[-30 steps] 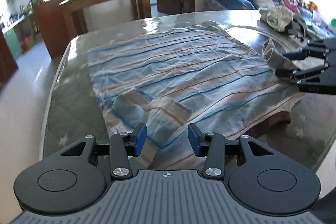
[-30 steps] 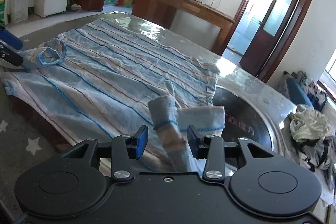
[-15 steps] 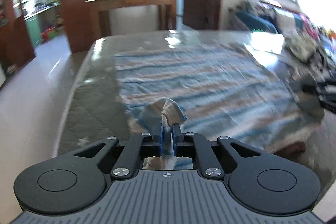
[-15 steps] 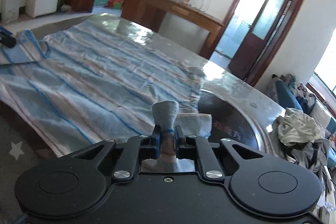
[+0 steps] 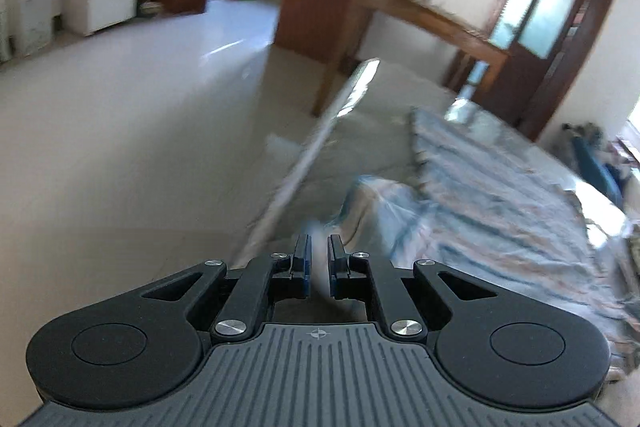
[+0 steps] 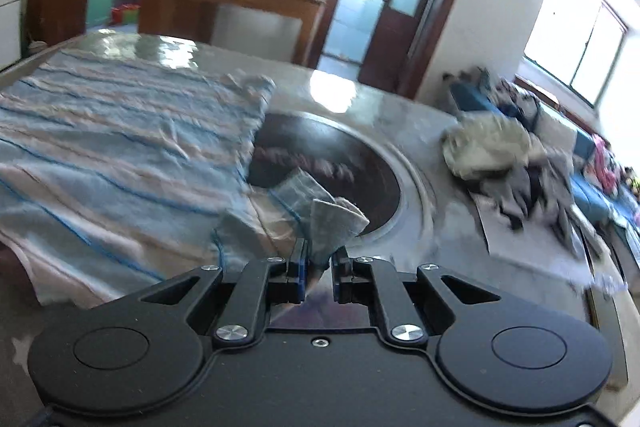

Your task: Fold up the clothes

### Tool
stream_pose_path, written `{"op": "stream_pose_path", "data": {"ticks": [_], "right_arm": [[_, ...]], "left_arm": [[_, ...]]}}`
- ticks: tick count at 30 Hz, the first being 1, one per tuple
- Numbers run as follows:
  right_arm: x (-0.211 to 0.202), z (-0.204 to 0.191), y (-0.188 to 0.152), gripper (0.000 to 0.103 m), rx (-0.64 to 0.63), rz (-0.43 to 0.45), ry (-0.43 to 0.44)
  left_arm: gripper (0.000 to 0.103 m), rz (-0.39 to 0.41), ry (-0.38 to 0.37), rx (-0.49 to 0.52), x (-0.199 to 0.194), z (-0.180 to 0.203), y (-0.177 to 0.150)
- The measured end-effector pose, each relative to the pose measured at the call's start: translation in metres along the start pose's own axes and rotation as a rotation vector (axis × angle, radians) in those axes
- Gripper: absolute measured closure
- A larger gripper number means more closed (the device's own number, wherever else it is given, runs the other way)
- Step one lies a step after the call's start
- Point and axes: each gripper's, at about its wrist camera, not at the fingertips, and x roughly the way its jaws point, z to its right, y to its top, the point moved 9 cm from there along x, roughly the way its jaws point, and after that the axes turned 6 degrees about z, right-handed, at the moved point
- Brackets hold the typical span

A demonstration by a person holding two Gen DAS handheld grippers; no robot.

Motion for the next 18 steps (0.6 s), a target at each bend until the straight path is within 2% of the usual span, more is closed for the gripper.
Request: {"op": "stream_pose_path", "data": {"ticks": [5,8,12,14,15,18], "right_arm": [[0.006,0.010,-0.022,0.085,0.033,-0.050,-0.034],[0.007,0.014,-0.025,0.079,0.061,-0.059,-0.048],[0.000,0.018,-0.021,0.063,0.042,-0.030,-0.088],[-0.007,0.022,-0.018,0.063,0.055,-0.015,-0.091],[-0.012,0.023,-0.016,0.063,0.069,-0.004,-0.080],[-0.023,0.013,-0.009,0.063,0.073,0.015,-0.006]], "left_arm": [[0.094,-0.002,0.010,0.004,-0.003,-0.004,-0.001],[0.094,0.017,-0.030,0.053,-0.009,0.008,0.000],[0.094,0.016,-0.128,0.120,-0.018,0.036,0.000],[0.094,0.003,-0.176,0.138,-0.021,0.050,-0.004],[0.094,-0.009,-0.224,0.167,-0.024,0.062,-0.008],[0.094,-0.027,-0.326,0.269,-0.034,0.093,-0.023]]}}
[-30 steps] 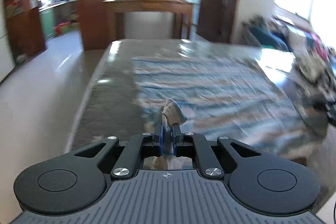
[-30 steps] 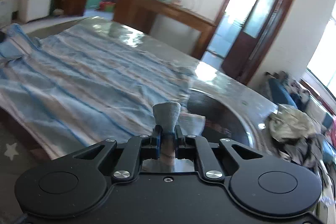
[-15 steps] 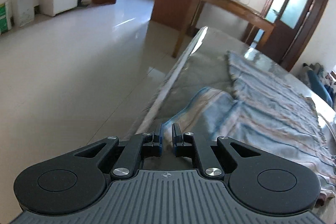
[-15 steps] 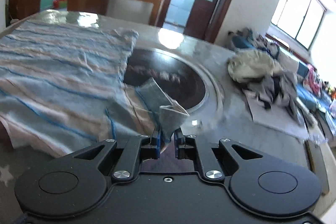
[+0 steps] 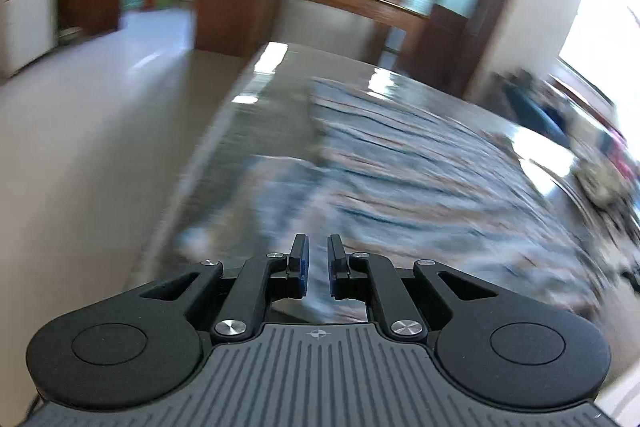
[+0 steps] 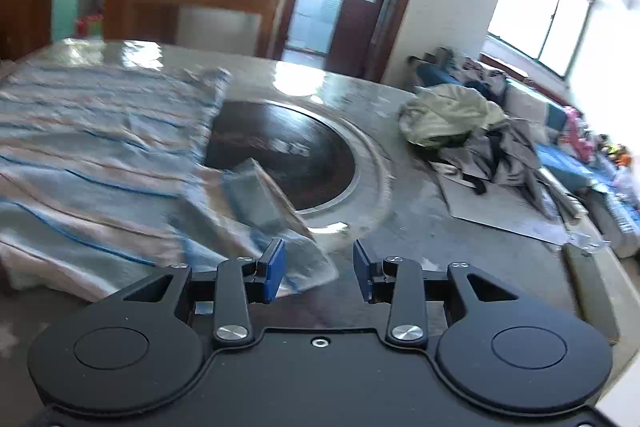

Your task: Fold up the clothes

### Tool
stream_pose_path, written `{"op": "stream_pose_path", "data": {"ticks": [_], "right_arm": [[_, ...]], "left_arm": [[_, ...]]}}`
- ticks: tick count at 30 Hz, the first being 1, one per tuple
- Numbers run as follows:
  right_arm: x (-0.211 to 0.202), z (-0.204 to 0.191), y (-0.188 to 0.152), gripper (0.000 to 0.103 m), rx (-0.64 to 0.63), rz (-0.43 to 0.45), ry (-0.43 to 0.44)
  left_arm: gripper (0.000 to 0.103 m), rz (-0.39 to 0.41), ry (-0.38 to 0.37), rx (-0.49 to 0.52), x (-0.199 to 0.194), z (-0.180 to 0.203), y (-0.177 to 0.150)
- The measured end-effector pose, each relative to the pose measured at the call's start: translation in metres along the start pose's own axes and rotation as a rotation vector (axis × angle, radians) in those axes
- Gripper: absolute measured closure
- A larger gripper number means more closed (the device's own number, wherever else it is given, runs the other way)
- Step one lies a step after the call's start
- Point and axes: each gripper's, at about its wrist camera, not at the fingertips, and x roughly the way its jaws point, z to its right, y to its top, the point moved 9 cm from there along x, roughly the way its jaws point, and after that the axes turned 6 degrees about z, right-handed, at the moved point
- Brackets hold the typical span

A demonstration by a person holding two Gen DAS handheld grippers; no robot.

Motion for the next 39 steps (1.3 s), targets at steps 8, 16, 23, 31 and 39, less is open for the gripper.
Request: {"op": "stream_pose_path", "data": {"ticks": [8,16,23,31,39], "right_arm": [[-0.031,-0.075,-0.005,0.063,-0.092,-0.045,0.392],[-0.034,-0.118,-0.011,0.063,-0.337,-0.040,0.504],[-0.023,-0.132,-0.012,0.063,-0.469,-0.053,0.537],[-0.019,-0.146,-0.010,0.071,-0.539,-0.081,0.634],[-0.020,-0.147,-0.008,0.096,-0.519,-0.103,0.653]], "left_arm": [[0.087,-0.076,-0.209,0.237,-0.005,0.067,-0.033],[0.085,-0.092,-0.250,0.467,-0.003,0.091,-0.053],[0.079,-0.089,-0.243,0.668,0.007,0.099,-0.059],[0.079,-0.096,-0.297,0.785,0.015,0.112,-0.067],[0.098,-0.110,-0.365,0.707,0.017,0.113,-0.062]]}}
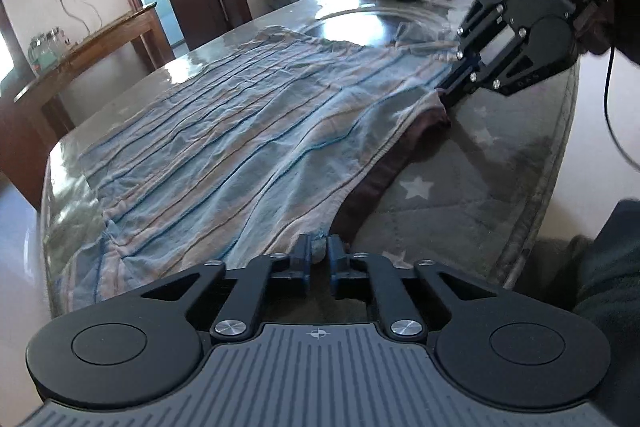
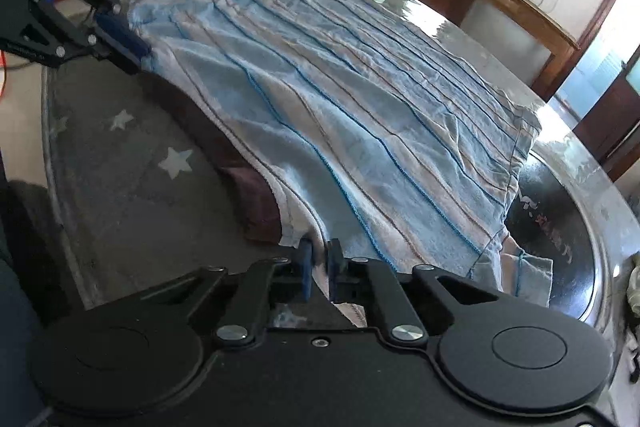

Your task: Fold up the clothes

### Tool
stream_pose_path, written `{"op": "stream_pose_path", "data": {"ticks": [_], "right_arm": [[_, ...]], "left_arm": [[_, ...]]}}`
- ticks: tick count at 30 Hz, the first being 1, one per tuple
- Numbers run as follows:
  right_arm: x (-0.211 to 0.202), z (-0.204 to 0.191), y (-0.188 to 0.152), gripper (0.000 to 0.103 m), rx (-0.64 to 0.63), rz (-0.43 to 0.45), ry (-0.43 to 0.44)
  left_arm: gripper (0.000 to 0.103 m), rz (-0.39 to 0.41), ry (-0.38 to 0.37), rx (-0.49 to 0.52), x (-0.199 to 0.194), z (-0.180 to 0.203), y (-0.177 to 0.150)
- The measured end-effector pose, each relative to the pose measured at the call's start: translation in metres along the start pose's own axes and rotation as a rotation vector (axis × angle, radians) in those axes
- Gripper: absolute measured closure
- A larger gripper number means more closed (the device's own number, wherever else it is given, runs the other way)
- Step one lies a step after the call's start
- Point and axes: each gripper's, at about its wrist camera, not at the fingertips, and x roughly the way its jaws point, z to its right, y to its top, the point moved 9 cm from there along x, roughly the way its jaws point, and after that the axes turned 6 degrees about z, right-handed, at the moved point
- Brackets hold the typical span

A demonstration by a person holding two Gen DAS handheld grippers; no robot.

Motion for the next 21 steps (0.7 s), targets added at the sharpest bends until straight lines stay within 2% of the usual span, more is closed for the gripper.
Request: {"op": "stream_pose_path", "data": {"ticks": [2,6,10,15,19,21], "right_arm": [[-0.006,0.001,0.002,0.097,0.019,0.010,0.017],[-0.012,-0.004,0.002,0.097,-0.025,-0.015,0.036],[-0.011,-0.016,-0.004,0.091,-0.060,-0.066,0.097],[-0.016,-0.017,0.014,0.085,-0.031,-0.002,0.108],[-0.002,-0.010,0.036,0.076,0.039,0.080,0.056],[0.007,-0.008,0.041,0.074,0.076,0.100,0.035]], "left_arm": [[0.100,0.015,-0.047,-0.041,-0.008,0.005,-0.001],[0.100,0.021,-0.026,-0.029,-0.013,0.004,0.001],[0.099,0.039,-0.036,-0.116,-0.014,-0.006,0.009],[0.099,0.044,0.009,-0.185,0.002,-0.018,0.017],[0.099,-0.010,0.024,-0.246,0.026,-0.023,0.011],[0.099,-0.034,0.007,-0.276,0.029,-0.023,0.002]]}}
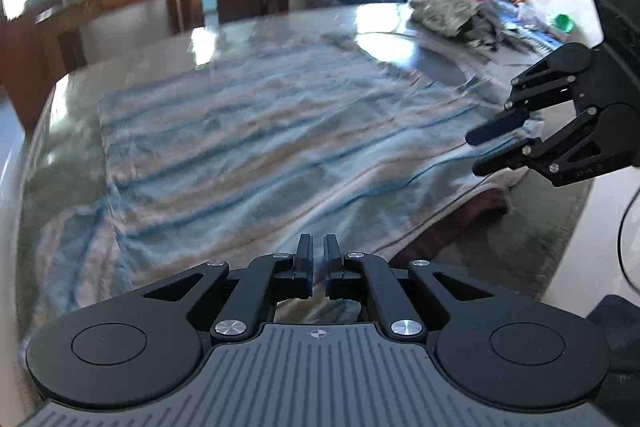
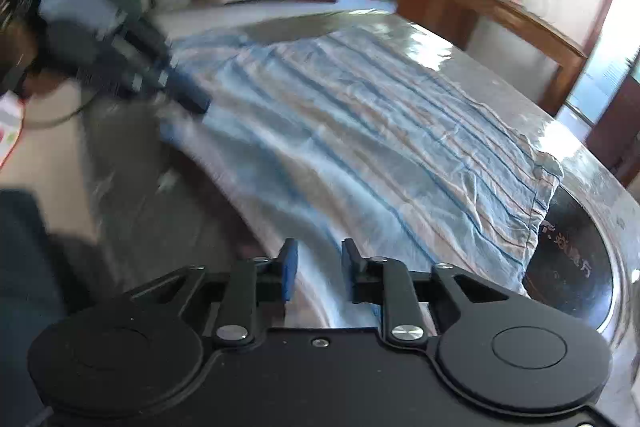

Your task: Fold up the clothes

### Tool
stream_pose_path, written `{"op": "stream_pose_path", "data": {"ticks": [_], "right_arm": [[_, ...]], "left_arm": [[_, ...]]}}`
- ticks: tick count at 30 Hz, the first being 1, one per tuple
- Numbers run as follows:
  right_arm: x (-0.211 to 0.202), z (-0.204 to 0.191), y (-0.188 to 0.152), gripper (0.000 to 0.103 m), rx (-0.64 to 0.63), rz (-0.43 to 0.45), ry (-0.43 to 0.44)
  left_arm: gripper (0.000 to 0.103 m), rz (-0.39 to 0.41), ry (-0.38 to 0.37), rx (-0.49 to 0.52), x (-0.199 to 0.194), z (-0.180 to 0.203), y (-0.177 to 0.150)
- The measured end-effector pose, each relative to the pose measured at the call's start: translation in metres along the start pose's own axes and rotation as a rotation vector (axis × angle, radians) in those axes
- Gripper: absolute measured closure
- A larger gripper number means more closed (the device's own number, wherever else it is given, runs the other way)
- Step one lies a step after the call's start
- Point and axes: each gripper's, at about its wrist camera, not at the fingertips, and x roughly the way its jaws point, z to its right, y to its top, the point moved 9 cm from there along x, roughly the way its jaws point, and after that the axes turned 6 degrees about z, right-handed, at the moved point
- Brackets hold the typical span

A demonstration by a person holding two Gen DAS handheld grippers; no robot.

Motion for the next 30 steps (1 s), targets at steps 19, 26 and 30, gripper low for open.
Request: {"op": "stream_pose_path", "data": {"ticks": [19,26,30], "right_arm": [[0.005,0.005,-0.034,0.046,0.154,-0.046,-0.001],[0.008,0.013,-0.012,0.046,0.196,0.027,-0.034],[0.022,0.025,0.003,0.046,0.241,0.077,-0.062]], "left_arm": [[0.098,0.004,-0.058,0.026,-0.010,0.011,-0.003],[0.097,0.026,-0.039,-0.015,0.013,0.011,0.015],[0.097,0.024,-0.077,0.005,0.023,0.029,0.014]]}}
